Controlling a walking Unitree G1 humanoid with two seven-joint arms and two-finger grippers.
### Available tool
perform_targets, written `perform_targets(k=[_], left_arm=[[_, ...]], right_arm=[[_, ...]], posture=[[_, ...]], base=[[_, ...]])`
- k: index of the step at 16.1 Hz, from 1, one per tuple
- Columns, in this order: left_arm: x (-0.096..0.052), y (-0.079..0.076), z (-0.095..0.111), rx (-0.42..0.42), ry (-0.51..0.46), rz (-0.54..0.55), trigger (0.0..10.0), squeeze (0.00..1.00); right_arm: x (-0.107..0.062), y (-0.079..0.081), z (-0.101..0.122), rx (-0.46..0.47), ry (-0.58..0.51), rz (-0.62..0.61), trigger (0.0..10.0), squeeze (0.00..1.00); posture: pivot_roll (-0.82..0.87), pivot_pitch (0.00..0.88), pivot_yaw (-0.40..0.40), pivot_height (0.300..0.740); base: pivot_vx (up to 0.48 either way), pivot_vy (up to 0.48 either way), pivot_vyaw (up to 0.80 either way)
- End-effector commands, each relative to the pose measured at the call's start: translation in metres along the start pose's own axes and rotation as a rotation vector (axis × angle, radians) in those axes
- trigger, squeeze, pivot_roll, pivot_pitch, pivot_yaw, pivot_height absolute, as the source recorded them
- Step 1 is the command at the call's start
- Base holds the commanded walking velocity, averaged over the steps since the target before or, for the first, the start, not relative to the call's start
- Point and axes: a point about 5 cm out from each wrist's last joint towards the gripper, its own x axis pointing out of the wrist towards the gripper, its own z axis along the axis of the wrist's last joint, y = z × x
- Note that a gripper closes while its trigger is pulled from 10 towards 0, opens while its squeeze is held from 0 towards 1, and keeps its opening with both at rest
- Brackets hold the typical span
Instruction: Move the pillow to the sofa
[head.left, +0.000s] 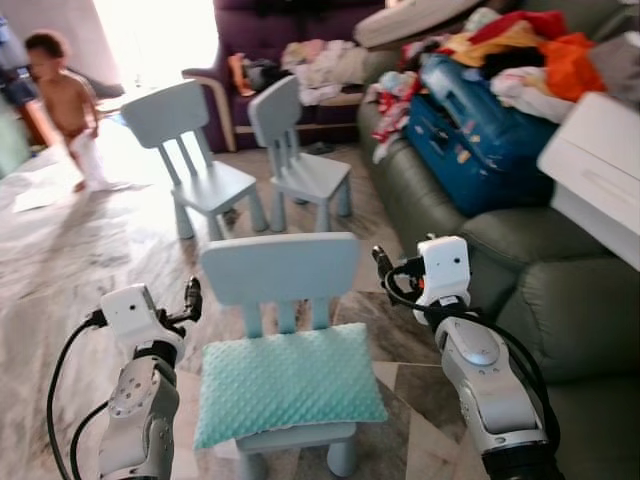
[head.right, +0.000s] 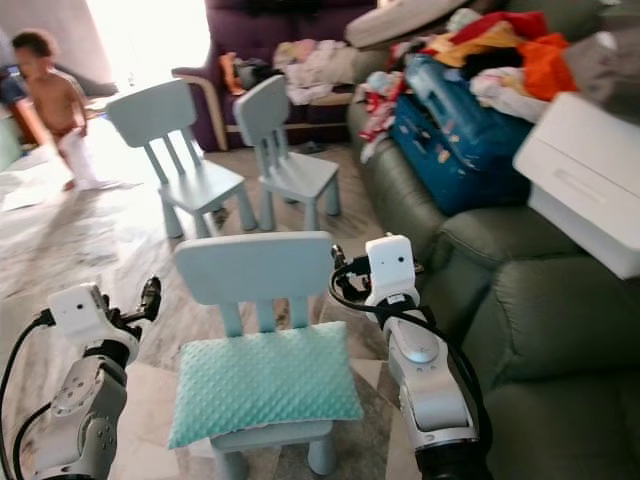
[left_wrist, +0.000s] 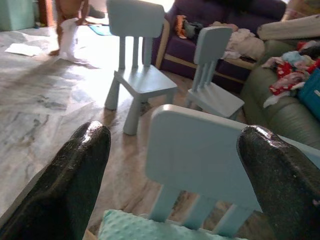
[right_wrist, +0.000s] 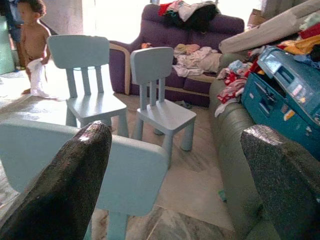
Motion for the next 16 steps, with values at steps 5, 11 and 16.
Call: perform_targets(k=[5, 11, 16], left_arm=[[-0.001, 0.002, -0.003, 0.005, 0.022, 0.016, 10.0, 0.00], [-0.007, 0.007, -0.010, 0.077, 0.064, 0.025, 10.0, 0.00], [-0.028, 0.023, -0.009, 0.164, 0.072, 0.007, 10.0, 0.00]], right_arm=[[0.001, 0.000, 0.004, -0.009, -0.012, 0.013, 10.0, 0.00], [0.000, 0.001, 0.003, 0.028, -0.009, 0.021, 10.0, 0.00], [-0.009, -0.007, -0.007, 0.055, 0.016, -0.031, 10.0, 0.00]], posture=[[-0.09, 0.000, 0.000, 0.740], [-0.06, 0.000, -0.009, 0.740], [0.02, 0.000, -0.021, 0.740]], base=[[0.000, 0.000, 0.32], [0.000, 0.000, 0.00], [0.000, 0.000, 0.00]])
